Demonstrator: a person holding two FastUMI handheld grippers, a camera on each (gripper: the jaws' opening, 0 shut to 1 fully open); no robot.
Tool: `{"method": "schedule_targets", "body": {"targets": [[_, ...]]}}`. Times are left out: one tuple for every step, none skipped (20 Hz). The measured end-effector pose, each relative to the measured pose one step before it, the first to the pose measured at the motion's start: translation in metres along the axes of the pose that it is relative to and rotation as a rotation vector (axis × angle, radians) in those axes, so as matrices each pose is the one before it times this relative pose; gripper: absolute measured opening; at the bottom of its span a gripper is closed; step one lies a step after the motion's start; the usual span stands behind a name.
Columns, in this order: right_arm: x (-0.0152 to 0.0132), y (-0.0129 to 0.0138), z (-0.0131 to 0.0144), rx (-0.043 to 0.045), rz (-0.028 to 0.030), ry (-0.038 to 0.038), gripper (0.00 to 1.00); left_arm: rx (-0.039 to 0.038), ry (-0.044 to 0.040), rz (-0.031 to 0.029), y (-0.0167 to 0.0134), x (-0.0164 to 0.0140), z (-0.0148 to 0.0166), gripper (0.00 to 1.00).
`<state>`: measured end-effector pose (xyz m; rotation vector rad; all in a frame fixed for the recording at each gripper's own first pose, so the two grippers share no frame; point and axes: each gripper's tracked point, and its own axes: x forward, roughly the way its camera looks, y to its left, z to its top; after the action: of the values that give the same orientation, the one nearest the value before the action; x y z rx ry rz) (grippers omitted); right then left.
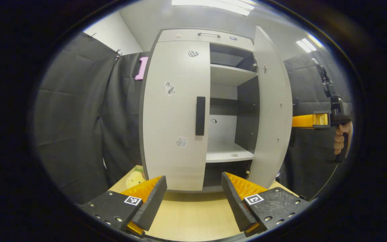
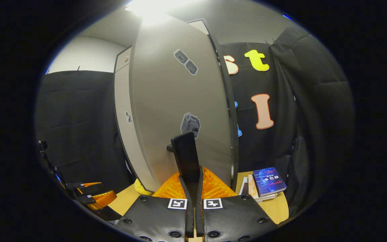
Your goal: Open the right door of the double-door shoe cabinet with the right hand, and open the left door with the left hand.
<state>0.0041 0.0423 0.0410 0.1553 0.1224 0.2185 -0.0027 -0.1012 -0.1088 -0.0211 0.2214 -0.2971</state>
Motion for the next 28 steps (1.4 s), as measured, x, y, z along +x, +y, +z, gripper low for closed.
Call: {"method": "schedule_targets", "body": {"targets": [[-0.00135, -0.00233, 0.00014, -0.00351, 0.01367, 0.00072, 0.04, 0.00373, 0.00272, 0.01577, -0.00219, -0.00288, -0.0004, 0.94], [-0.00174, -0.00331, 0.00034, -0.01243, 0.01052, 0.001, 0.04, -0.00018, 0.00647, 0.01642, -0.00208, -0.00216, -0.00225, 0.94], [-0.002, -0.00445, 0.0012, -0.01792, 0.00476, 0.00364, 0.04, -0.00555, 0.00859, 0.01273, -0.00343, -0.00398, -0.00399, 0.94], [-0.00319, -0.00482, 0.0005, -0.01282, -0.00049, 0.00611, 0.04, -0.00807, 0.00992, 0.00741, -0.00373, -0.00295, -0.00517, 0.94], [-0.00287, -0.00629, -0.0003, -0.0022, -0.00455, 0.00862, 0.04, -0.00357, 0.0118, 0.0065, -0.00379, -0.00322, -0.00425, 0.94], [-0.00226, -0.00701, -0.00056, 0.00174, -0.00779, 0.00388, 0.04, 0.00107, 0.00901, 0.0166, -0.00168, -0.00377, -0.00317, 0.94], [-0.00216, -0.00841, 0.00149, 0.00011, -0.01215, 0.00033, 0.04, -0.00064, 0.0074, 0.01346, -0.00073, -0.00275, -0.00319, 0.94], [-0.00137, -0.00918, 0.00198, -0.00031, -0.01485, -0.00245, 0.04, -0.00577, 0.00851, 0.00619, -0.00373, -0.00269, -0.00261, 0.94], [-0.00124, -0.0115, 0.00104, -0.00565, -0.0199, -0.00166, 0.03, -0.00864, 0.00687, 0.00292, -0.00245, -0.00208, -0.00184, 0.95], [-0.00039, -0.01224, 0.00119, -0.00901, -0.02629, -0.00595, 0.03, -0.00629, 0.00534, 0.00091, -0.00224, -0.00199, -0.00257, 0.94], [-0.00012, -0.01316, 0.00202, -0.01893, -0.03062, -0.00426, 0.03, -0.00118, 0.006, 0.003, -0.00155, -0.00033, -0.00143, 0.94], [-0.00045, -0.00101, -0.00059, -0.00613, 0.01553, 0.0024, 0.03, 0.00019, 0.00964, 0.0037, -0.00058, -0.00082, -0.00197, 0.94], [0.00114, 0.00693, -0.00113, 0.00919, 0.03151, 0.00777, 0.02, -0.00078, 0.00404, -0.00047, -0.00001, -0.00039, 0.0009, 0.94], [-0.00044, -0.00166, -0.00052, -0.00781, -0.00452, -0.0047, 0.02, -0.00064, -0.00674, -0.00595, -0.0016, 0.00045, 0.00393, 0.94], [0.00141, -0.00359, 0.00218, -0.01559, -0.01139, -0.00987, 0.0, 0.00204, -0.00924, -0.00539, -0.00152, 0.00033, 0.0052, 0.94], [-0.00143, 0.00029, -0.00037, -0.00261, -0.01053, -0.00343, 0.0, 0.00448, -0.00689, -0.00282, 0.00023, -0.00117, 0.00227, 0.94], [0.00014, 0.00061, -0.00007, 0.0128, -0.0139, -0.00185, 0.03, 0.00371, -0.00673, -0.00382, 0.00161, -0.00133, 0.00382, 0.94], [-0.00029, 0.00079, -0.00117, 0.01744, -0.01277, 0.00036, 0.03, 0.00188, -0.00828, -0.00774, 0.00192, -0.00192, 0.00346, 0.94], [-0.00062, 0.00045, -0.00069, 0.01904, -0.00722, 0.00219, 0.03, 0.00377, -0.00684, -0.01113, 0.00221, -0.0013, 0.00389, 0.95], [-0.00108, -0.00239, 0.00068, 0.01347, -0.02194, -0.00668, 0.02, 0.01207, -0.00215, -0.0051, 0.00477, -0.00133, 0.00175, 0.94], [0.00038, -0.00356, 0.00119, 0.00271, -0.03207, 0.00093, 0.03, 0.02093, -0.00062, 0.00474, 0.00926, -0.00114, 0.00227, 0.94], [-0.00156, 0.00128, -0.00095, 0.002, -0.01683, 0.00678, 0.02, 0.02081, -0.00109, 0.006, 0.00855, -0.00266, 0.0015, 0.95], [-0.00107, 0.00115, -0.00101, -0.00782, -0.01827, 0.01051, 0.02, 0.01337, -0.00609, 0.00397, 0.00786, -0.00308, 0.00337, 0.95], [-0.00101, -0.00023, -0.00035, -0.01877, -0.0222, 0.00328, 0.02, 0.00584, -0.0058, 0.00544, 0.00695, -0.00367, 0.00279, 0.95], [-0.0029, -0.00064, -0.00019, -0.01652, -0.02011, 0.00273, 0.0, 0.00013, -0.00536, 0.00478, 0.00837, -0.00379, 0.00233, 0.95], [-0.00591, 0.00051, 0.00015, -0.00347, -0.01315, -0.00746, 0.02, -0.00551, -0.00806, 0.00217, 0.00889, -0.00358, 0.00113, 0.95], [-0.00544, 0.00174, -0.00141, 0.01069, -0.00784, -0.00405, 0.02, -0.00973, -0.00657, -0.00227, 0.00722, -0.00256, 0.0014, 0.95], [-0.00815, 0.00003, -0.00285, 0.02014, -0.00906, 0.0052, 0.02, -0.01149, -0.00227, -0.00483, 0.00499, -0.00274, -0.00009, 0.94]]}}
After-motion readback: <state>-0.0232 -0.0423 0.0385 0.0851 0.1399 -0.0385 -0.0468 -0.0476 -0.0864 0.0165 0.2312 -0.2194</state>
